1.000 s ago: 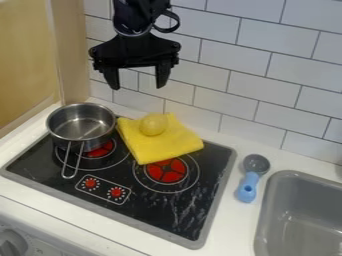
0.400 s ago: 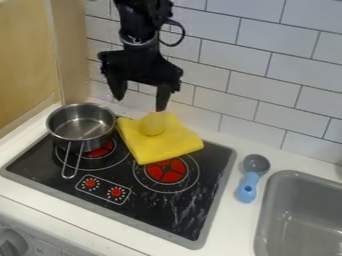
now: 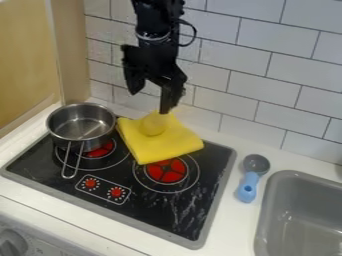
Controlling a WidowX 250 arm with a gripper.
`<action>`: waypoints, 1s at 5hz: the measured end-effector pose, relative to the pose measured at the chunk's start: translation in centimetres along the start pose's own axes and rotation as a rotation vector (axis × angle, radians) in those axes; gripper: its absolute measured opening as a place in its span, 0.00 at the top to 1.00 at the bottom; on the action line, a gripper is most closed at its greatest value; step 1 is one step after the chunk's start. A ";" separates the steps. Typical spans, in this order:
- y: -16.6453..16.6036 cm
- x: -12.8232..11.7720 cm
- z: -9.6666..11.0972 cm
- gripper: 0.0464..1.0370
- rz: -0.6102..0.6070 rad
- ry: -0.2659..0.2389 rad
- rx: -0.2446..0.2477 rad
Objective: Coloca la papa a hervir en la olla plateada del lado izquierdo
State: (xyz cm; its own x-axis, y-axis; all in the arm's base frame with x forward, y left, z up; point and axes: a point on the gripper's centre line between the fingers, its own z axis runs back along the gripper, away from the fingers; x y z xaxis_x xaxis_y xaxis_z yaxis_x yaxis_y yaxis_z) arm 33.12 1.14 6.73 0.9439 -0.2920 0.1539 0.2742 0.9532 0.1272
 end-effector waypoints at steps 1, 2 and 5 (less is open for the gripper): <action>0.8 0.7 -0.9 0.04 -0.098 0.032 0.038; 1.2 1.1 -1.4 0.04 -0.135 0.046 0.047; -0.6 2.0 -4.2 0.04 -0.239 0.117 -0.104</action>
State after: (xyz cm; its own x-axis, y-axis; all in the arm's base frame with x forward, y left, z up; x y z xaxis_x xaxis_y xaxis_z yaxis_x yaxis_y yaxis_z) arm 35.59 0.37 2.82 0.8633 -0.5044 0.0170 0.5034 0.8629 0.0446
